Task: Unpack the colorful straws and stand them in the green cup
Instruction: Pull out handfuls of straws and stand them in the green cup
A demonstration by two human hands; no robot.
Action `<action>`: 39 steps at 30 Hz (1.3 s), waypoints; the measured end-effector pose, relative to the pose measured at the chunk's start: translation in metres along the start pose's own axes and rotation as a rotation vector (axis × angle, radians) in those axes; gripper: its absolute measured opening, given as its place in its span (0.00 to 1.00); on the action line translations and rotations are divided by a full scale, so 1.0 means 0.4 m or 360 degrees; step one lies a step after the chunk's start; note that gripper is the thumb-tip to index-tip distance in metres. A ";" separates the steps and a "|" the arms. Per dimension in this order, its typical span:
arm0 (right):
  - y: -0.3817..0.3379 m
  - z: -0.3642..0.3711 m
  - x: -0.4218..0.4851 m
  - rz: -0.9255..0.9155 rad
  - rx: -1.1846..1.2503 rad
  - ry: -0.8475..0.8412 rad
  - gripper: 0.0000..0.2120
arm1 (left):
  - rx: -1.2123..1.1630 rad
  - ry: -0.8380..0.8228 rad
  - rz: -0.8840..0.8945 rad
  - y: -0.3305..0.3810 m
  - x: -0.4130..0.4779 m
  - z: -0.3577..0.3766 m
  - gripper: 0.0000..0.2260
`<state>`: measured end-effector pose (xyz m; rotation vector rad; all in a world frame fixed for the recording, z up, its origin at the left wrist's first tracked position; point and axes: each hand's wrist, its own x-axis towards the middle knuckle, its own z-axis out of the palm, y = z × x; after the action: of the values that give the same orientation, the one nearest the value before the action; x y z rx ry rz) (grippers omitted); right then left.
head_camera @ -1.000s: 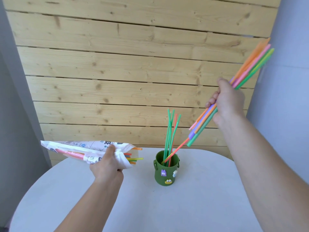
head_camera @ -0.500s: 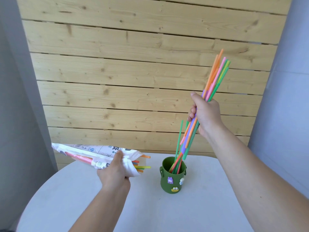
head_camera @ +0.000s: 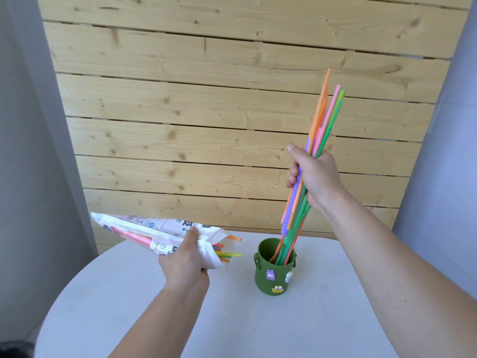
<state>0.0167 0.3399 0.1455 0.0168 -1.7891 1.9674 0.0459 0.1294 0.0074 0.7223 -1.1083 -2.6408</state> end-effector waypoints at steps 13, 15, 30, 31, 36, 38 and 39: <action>0.019 -0.042 0.007 -0.0068 -0.0143 0.0618 0.12 | -0.0005 -0.0006 -0.0025 0.000 -0.014 0.003 0.22; 0.019 -0.046 0.010 -0.0010 -0.0120 0.0711 0.10 | 0.0014 -0.0006 -0.0035 0.002 -0.014 0.002 0.21; 0.032 -0.028 -0.010 0.0087 0.0080 0.0538 0.08 | 0.0003 -0.0040 -0.0042 0.007 -0.014 0.004 0.20; 0.038 -0.027 -0.013 0.0085 0.0080 0.0511 0.08 | -0.0004 -0.0044 -0.0040 0.007 -0.015 0.004 0.20; 0.068 -0.011 -0.038 0.0033 0.0094 0.0384 0.07 | -0.0006 -0.0042 -0.0030 0.013 -0.019 0.004 0.17; 0.075 -0.002 -0.048 -0.0033 0.0065 0.0374 0.05 | 0.0003 -0.0047 -0.0029 0.014 -0.018 0.005 0.15; 0.078 0.001 -0.050 -0.0062 0.0044 0.0374 0.04 | 0.0014 -0.0043 -0.0025 0.012 -0.016 0.004 0.15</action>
<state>0.0233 0.3319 0.1099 -0.1629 -1.5990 1.8814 0.0504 0.1291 0.0143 0.7019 -1.1268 -2.6678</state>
